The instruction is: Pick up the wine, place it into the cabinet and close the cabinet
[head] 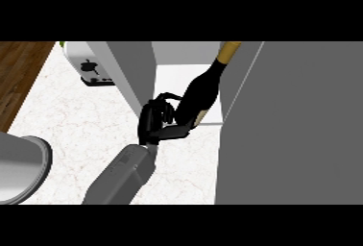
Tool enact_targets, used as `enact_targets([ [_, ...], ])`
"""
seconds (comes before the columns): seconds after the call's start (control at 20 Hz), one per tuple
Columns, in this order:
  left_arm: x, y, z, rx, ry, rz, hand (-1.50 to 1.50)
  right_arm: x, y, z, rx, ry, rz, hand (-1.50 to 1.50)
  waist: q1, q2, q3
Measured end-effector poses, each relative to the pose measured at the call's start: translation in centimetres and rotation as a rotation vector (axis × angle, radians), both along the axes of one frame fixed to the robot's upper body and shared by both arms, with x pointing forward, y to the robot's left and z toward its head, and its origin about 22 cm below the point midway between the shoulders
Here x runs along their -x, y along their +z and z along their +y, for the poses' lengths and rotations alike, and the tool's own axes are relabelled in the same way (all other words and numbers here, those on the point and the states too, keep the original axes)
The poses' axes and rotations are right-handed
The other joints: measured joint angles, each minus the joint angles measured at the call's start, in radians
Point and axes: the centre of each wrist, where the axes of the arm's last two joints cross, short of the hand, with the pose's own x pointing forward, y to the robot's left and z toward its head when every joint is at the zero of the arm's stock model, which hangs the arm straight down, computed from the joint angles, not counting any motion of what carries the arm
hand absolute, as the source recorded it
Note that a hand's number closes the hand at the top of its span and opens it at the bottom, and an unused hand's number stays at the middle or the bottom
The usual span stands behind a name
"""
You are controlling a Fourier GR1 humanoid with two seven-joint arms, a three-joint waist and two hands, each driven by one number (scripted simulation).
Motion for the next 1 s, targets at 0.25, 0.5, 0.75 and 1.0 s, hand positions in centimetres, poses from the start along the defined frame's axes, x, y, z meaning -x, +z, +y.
enact_targets([
  [0.25,-0.7,-1.0,0.7,0.070,-0.013,0.014,1.50,0.4,0.2,0.0,-0.002,0.007,0.003,-1.50,-0.004,0.001,0.000],
  [0.5,-1.8,-1.0,0.6,0.076,-0.019,0.016,1.50,0.1,0.0,0.4,-0.011,0.003,0.010,-1.50,-0.007,0.002,0.000],
  [0.75,-2.6,-0.4,-0.1,0.088,-0.017,0.026,1.50,-0.3,-1.0,0.1,-0.011,0.012,0.007,-1.50,-0.013,0.003,0.000],
  [1.0,-3.9,0.3,-0.2,0.097,-0.023,0.036,1.50,-0.8,-0.8,-0.2,-0.016,0.012,0.012,-1.50,-0.016,0.004,0.000],
])
